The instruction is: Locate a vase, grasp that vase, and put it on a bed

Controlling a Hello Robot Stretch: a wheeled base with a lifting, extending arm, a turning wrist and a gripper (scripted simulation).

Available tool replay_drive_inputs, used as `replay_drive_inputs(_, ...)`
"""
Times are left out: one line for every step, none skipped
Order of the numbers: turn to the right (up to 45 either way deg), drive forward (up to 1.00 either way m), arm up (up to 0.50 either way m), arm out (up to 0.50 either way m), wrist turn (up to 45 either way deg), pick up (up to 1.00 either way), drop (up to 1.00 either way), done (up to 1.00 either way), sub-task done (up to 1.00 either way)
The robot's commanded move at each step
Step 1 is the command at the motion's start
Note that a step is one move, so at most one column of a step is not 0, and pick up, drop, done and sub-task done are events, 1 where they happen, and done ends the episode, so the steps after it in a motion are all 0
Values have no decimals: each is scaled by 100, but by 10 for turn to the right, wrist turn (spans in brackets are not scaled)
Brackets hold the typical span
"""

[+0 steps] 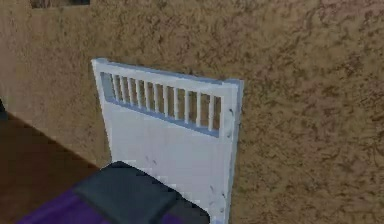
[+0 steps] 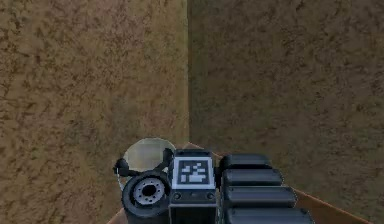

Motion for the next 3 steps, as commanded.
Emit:
replay_drive_inputs(450, 0, 0, 0, 0, 0, 0, 0, 0)
replay_drive_inputs(450, 0, 0, 0, 0, 0, 0, 0, 0)
replay_drive_inputs(270, 0, 0, 0, 0, 0, 0, 0, 0)
